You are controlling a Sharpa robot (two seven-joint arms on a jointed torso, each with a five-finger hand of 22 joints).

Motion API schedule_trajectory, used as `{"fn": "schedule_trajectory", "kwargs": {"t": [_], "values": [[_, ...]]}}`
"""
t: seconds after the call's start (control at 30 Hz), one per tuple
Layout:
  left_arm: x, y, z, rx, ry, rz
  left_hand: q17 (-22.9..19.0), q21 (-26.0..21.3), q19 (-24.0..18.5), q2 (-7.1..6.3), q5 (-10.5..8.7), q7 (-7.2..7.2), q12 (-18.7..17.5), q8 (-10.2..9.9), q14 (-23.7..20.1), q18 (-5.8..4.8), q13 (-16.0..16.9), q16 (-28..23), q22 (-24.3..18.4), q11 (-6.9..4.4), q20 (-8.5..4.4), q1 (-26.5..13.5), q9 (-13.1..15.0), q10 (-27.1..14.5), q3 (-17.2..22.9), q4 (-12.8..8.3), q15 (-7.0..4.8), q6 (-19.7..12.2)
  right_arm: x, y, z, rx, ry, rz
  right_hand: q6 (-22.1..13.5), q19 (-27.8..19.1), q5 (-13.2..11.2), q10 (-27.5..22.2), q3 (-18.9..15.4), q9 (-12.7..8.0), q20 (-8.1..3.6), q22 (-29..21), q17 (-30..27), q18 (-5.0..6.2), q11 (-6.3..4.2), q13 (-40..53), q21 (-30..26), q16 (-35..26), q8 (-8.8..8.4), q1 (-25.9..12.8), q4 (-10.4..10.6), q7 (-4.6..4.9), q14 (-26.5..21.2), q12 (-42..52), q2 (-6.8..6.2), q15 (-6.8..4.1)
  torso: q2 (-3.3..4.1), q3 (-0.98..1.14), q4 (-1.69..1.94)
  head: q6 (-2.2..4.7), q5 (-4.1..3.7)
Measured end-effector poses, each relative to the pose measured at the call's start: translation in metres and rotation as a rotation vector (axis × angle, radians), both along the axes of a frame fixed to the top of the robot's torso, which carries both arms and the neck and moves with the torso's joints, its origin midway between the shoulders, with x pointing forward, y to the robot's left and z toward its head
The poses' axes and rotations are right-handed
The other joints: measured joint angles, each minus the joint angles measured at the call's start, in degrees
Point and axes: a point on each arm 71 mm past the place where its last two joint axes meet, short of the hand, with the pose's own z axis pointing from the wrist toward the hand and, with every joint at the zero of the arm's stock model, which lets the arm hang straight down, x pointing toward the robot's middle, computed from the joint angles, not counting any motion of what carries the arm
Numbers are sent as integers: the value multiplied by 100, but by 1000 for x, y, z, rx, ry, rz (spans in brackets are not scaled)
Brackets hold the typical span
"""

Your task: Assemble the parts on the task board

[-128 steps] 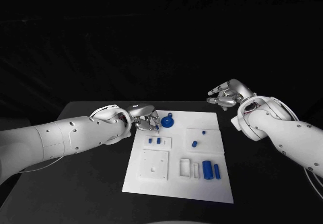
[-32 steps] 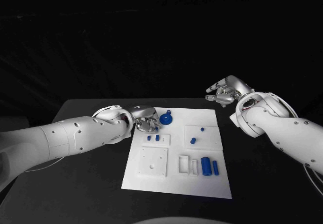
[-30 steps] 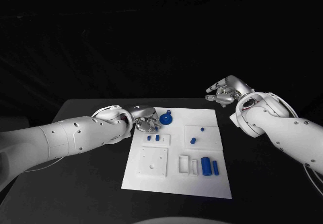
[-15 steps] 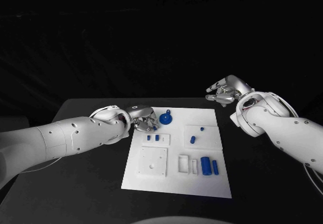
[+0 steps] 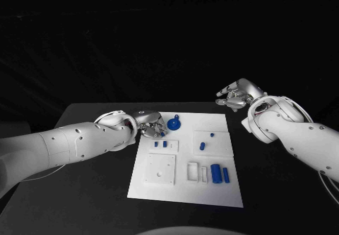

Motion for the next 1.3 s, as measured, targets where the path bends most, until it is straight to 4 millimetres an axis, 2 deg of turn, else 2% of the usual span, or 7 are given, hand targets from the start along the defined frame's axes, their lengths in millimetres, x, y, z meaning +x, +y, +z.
{"fn": "schedule_trajectory", "kwargs": {"t": [0.43,0.73,0.93,1.03,1.1,1.3], "values": [[2,0,-1,8,11,5,5,0,-17,0,0,15,0,-33,-12,-2,31,0,-1,25,17,1,-3,31,-17,17,-12,15,0,0,0,-1,3,-1,0,0,0,0,0,0,0,0,0,0,0,-6,0,0,0,0,0,0,0,0,0,0,0,1,-1,1,-12],[3,0,-1,13,14,4,12,0,-43,39,0,13,4,-45,-19,-1,23,-23,-2,-11,-2,22,-9,74,-75,29,-19,13,0,0,-1,-2,7,0,0,0,0,0,0,0,0,0,0,0,0,-6,0,0,0,0,0,0,0,0,0,0,0,0,0,-2,-20],[3,1,-2,13,16,7,17,0,-43,73,0,101,19,-44,-40,-1,23,-28,-2,-30,-2,24,2,92,-140,44,2,-280,0,-1,-1,-3,9,-1,0,0,0,0,0,0,0,0,0,0,0,-12,0,0,0,0,0,0,0,0,0,0,0,-2,2,3,-20],[3,2,-2,15,17,10,22,0,-63,102,1,130,27,-44,-40,0,26,-62,-2,-95,18,6,-7,157,-171,47,2,-437,1,-1,-1,-3,10,-1,0,0,0,0,0,0,0,0,0,0,0,-12,0,0,0,0,0,0,0,0,0,0,0,-2,3,4,-20],[3,3,-3,15,18,13,24,0,-64,100,0,126,19,-43,-41,-1,8,-62,-2,-131,18,9,-6,193,-171,47,4,-467,1,-1,-1,-3,10,-1,0,0,0,0,0,0,0,0,0,0,0,-12,0,0,0,0,0,0,0,0,0,0,0,-2,3,5,-20],[3,3,-4,15,21,17,35,0,-63,73,0,107,15,-43,-42,-1,9,-62,-3,-134,18,35,-5,196,-202,45,5,-531,1,0,-2,-4,12,-1,0,0,0,0,0,0,0,0,0,0,0,-12,0,0,0,0,0,0,0,0,0,0,0,-2,3,5,-20]]}}
